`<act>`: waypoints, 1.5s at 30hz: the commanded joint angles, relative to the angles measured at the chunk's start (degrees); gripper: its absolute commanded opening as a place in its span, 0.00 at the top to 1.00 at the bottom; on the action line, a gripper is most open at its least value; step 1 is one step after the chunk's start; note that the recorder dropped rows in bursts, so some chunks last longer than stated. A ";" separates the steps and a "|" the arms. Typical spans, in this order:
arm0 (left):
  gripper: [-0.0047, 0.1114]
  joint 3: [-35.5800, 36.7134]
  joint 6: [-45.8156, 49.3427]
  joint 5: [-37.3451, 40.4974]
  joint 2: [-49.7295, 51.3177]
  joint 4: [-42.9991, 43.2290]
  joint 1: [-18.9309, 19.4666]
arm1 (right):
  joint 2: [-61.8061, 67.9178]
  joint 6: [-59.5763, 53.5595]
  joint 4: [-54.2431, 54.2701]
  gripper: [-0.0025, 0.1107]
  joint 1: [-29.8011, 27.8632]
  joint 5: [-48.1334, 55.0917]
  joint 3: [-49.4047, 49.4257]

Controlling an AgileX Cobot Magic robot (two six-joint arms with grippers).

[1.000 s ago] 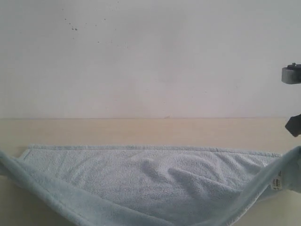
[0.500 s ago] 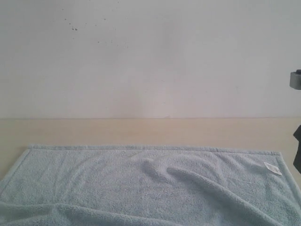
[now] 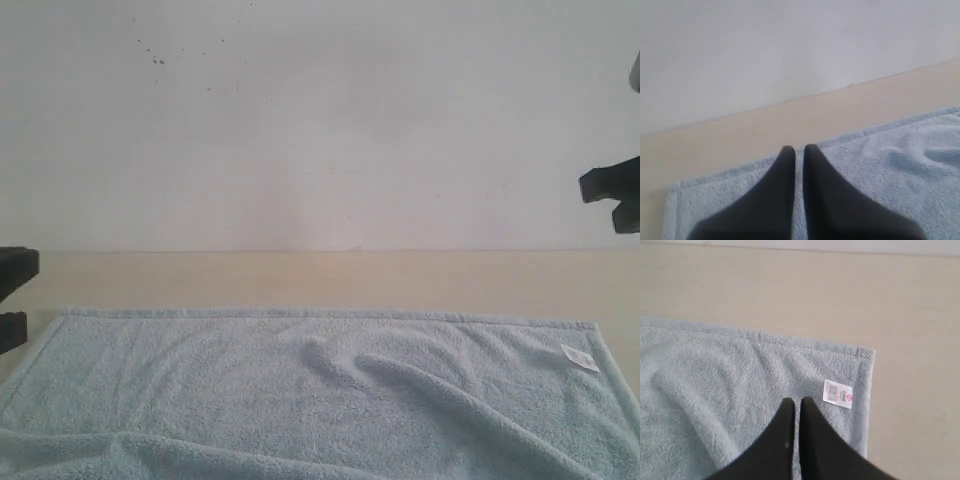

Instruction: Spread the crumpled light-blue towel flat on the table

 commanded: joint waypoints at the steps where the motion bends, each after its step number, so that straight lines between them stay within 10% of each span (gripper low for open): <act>1: 0.93 -2.93 5.62 -0.88 12.15 -19.92 -0.05 | 8.05 0.39 1.49 0.96 -0.01 -2.90 0.61; 4: 0.93 -6.81 4.33 10.58 19.37 -30.98 -0.05 | 14.60 0.29 -0.26 0.96 -0.01 -3.99 0.61; 10: 0.93 -13.99 6.29 18.78 26.02 -25.00 -1.13 | 23.87 -0.03 2.04 0.96 -0.01 -5.50 0.61; 30: 0.93 -15.80 4.95 -2.07 32.77 -7.50 -4.18 | 37.73 -6.08 1.83 0.96 -0.01 -35.17 0.61; 45: 0.93 -16.04 10.37 -5.51 36.44 -6.87 -4.06 | 22.10 -1.83 3.18 0.96 5.44 -13.83 0.61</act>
